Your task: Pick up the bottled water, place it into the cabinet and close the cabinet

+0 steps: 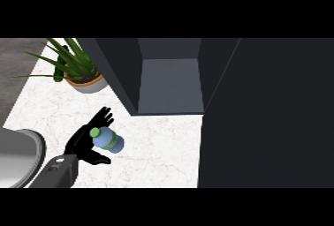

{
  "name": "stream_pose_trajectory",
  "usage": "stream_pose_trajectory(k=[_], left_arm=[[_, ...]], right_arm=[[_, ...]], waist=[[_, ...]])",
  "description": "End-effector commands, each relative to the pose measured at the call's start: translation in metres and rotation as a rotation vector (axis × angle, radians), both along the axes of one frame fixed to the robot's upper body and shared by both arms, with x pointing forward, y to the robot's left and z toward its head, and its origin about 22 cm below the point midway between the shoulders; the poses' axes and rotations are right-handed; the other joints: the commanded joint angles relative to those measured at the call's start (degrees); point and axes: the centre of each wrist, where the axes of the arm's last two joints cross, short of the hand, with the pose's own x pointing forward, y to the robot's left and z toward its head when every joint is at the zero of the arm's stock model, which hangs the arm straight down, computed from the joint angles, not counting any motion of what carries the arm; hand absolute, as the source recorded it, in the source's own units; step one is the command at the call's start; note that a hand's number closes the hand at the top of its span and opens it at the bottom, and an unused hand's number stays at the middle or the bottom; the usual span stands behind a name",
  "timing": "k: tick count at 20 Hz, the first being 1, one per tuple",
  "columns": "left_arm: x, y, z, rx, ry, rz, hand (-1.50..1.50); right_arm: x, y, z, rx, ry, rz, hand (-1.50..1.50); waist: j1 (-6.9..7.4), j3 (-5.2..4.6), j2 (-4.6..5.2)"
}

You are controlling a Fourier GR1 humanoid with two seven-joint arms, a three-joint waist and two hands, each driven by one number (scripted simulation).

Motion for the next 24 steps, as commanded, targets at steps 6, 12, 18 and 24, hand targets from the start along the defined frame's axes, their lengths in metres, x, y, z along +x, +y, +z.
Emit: stream_pose_trajectory(k=[6,12,18,24], left_arm=[[0.014,-0.030,0.000,-0.201,0.008,-0.101,-1.50],[0.006,-0.044,-0.009,-0.237,0.022,-0.142,-1.50],[0.009,-0.046,-0.006,-0.240,0.001,-0.204,1.50],[0.008,-0.060,-0.008,-0.283,-0.020,-0.205,1.50]], right_arm=[[0.010,0.011,-0.003,0.025,-0.003,0.016,-1.50],[0.011,0.011,-0.009,0.025,0.014,0.020,-1.50],[0.006,0.003,-0.004,0.014,0.006,0.023,-1.50],[0.002,-0.003,-0.009,0.032,0.017,0.015,-1.50]], waist=[[-0.44,-0.16,0.29],[-0.02,-0.11,0.08],[-0.47,-0.15,0.18],[0.02,-0.08,-0.01]])
